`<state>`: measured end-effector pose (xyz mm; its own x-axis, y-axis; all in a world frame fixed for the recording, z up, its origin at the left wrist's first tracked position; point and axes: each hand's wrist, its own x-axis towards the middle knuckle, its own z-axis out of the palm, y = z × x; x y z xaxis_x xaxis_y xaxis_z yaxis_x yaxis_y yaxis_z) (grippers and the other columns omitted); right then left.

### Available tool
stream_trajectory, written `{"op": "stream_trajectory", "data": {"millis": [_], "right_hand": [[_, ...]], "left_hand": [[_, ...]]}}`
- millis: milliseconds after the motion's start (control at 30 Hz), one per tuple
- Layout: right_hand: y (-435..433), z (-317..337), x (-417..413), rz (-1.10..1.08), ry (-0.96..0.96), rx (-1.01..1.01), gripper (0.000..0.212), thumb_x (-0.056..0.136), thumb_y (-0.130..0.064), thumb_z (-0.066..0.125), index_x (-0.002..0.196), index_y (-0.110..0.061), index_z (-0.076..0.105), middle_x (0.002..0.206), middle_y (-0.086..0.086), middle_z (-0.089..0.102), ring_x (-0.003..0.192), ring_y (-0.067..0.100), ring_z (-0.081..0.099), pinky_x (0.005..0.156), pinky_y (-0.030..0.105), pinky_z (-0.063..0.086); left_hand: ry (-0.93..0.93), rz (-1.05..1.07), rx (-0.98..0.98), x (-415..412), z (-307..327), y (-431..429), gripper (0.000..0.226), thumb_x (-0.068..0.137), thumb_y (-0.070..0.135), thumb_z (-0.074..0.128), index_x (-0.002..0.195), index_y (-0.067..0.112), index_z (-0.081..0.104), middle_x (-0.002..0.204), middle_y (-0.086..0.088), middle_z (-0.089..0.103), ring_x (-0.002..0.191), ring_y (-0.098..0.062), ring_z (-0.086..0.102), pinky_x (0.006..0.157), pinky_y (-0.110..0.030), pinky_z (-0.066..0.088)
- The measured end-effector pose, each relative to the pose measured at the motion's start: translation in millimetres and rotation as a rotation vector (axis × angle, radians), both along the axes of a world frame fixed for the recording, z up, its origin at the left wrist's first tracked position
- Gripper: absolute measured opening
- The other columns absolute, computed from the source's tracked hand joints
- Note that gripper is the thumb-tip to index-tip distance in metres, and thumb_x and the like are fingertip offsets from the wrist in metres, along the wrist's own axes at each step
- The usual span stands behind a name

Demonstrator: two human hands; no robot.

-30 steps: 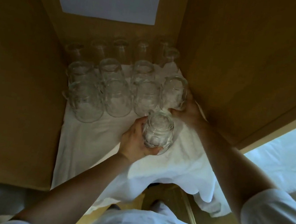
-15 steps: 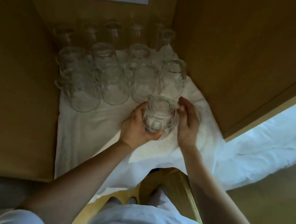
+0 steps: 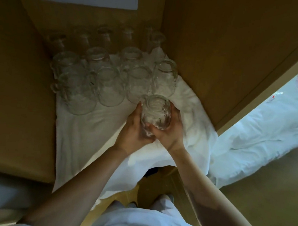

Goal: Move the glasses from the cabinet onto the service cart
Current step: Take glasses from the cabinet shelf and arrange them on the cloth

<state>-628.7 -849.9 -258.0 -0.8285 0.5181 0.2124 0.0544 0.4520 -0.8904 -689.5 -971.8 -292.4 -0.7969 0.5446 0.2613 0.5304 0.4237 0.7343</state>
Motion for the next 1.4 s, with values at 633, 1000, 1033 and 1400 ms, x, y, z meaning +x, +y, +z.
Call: {"op": "stream_trajectory", "data": {"millis": [633, 1000, 1033, 1400], "right_hand": [[55, 23, -27, 0.015, -0.036, 0.079, 0.1, 0.054, -0.055, 0.071, 0.137, -0.008, 0.04, 0.127, -0.007, 0.049, 0.119, 0.008, 0.049, 0.102, 0.029, 0.044], [65, -2, -36, 0.027, -0.065, 0.029, 0.105, 0.062, -0.057, 0.072, 0.143, -0.009, 0.028, 0.141, 0.0, 0.045, 0.13, 0.008, 0.043, 0.107, 0.017, 0.035], [67, -3, -36, 0.028, -0.064, 0.025, 0.105, 0.062, -0.055, 0.073, 0.144, -0.008, 0.027, 0.142, 0.0, 0.043, 0.131, 0.008, 0.041, 0.106, 0.013, 0.033], [66, -6, -32, 0.073, -0.142, -0.009, 0.115, 0.062, -0.054, 0.07, 0.151, -0.018, 0.007, 0.154, 0.0, 0.027, 0.14, 0.009, 0.028, 0.113, 0.023, 0.029]], "left_hand": [[0.113, 0.088, -0.182, -14, -1, 30, 0.065, 0.096, 0.043, 0.048, 0.151, 0.022, 0.02, 0.128, -0.014, 0.058, 0.115, -0.028, 0.052, 0.092, -0.033, 0.043], [0.254, 0.132, -0.312, -13, -8, 35, 0.08, 0.09, 0.062, 0.038, 0.152, 0.021, 0.011, 0.128, -0.008, 0.056, 0.115, -0.026, 0.052, 0.098, -0.033, 0.039], [0.281, 0.14, -0.326, -13, -8, 36, 0.079, 0.09, 0.063, 0.034, 0.152, 0.021, 0.01, 0.126, -0.008, 0.056, 0.112, -0.026, 0.053, 0.097, -0.034, 0.04], [0.182, 0.101, -0.475, -13, -3, 36, 0.075, 0.094, 0.055, 0.033, 0.153, 0.019, 0.004, 0.138, -0.009, 0.045, 0.123, -0.026, 0.043, 0.104, -0.032, 0.029]]}}
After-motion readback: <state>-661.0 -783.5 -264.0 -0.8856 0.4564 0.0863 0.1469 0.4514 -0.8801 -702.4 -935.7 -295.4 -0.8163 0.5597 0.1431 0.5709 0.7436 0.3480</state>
